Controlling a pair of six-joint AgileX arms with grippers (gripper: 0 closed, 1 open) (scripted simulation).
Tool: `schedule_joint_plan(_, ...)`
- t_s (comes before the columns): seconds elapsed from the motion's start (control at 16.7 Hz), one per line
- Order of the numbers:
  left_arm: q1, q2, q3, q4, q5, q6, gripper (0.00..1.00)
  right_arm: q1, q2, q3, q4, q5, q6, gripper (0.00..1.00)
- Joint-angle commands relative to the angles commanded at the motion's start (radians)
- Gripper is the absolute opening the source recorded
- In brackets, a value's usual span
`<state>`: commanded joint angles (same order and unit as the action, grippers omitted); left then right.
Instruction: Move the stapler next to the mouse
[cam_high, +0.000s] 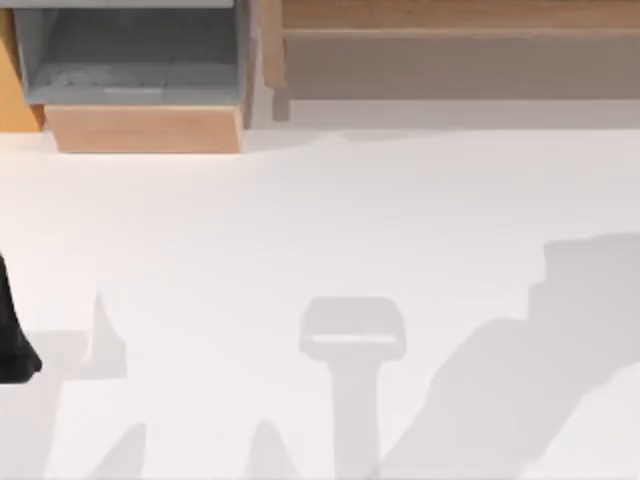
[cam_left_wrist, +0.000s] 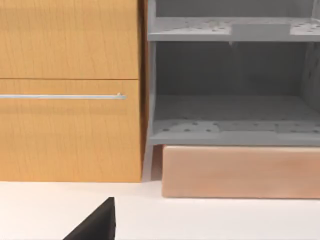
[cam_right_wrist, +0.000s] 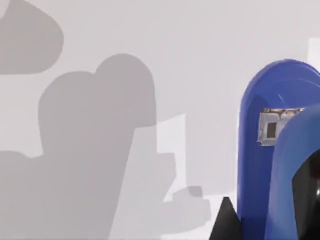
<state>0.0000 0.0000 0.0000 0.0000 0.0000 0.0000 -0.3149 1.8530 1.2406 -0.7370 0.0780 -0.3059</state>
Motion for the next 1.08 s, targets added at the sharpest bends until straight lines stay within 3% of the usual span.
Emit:
schedule_joint_plan(1.02,0.0,0.0,0.0,0.0,0.0,0.0,1.0,0.002,0.078,-0.055,0.041,-0.072,0.022,0.0)
schedule_joint_plan(1.08,0.0,0.0,0.0,0.0,0.0,0.0,1.0,0.002,0.078,-0.055,0.041,-0.072,0.022,0.08)
